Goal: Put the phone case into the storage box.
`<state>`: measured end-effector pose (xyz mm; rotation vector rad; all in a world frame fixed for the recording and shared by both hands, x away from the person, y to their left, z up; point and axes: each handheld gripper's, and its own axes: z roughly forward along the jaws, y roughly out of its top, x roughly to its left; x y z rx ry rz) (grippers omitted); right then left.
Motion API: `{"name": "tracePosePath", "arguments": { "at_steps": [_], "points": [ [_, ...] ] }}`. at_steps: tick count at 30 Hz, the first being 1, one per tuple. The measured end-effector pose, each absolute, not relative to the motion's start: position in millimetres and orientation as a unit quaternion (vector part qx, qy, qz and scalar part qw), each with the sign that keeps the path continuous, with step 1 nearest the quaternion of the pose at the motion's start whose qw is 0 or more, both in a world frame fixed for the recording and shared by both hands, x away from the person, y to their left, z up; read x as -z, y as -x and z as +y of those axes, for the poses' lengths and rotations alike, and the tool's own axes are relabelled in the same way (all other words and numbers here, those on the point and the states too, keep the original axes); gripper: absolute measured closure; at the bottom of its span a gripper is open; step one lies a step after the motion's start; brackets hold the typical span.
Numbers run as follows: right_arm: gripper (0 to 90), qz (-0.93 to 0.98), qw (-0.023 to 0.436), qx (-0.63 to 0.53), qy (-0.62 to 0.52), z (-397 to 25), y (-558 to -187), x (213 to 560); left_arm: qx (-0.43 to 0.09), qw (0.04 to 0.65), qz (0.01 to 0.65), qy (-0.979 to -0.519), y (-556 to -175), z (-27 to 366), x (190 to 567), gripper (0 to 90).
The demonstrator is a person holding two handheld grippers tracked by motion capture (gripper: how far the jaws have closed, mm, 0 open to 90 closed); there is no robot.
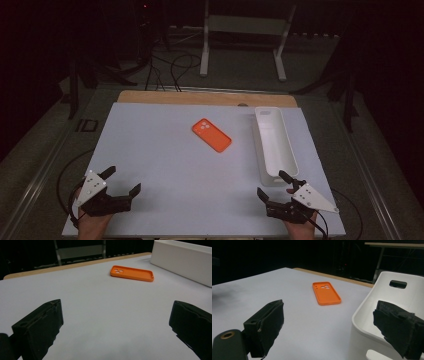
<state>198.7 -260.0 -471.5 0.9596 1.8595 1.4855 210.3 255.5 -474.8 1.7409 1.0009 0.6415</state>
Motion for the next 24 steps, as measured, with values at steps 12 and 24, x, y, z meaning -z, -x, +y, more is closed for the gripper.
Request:
{"name": "tracePosePath", "arguments": {
  "at_steps": [12,24],
  "points": [
    [9.4,0.693,0.282,-0.557,-0.361,-260.5,-198.6,473.2,-0.259,0.499,0.413,-0.717,-210.0,255.8,474.1,0.2],
    [9.4,0.696,0.280,-0.558,-0.355,-256.8,-198.8,473.3,-0.256,0.498,0.417,-0.716,-211.8,252.3,464.5,0.3]
  ]
}}
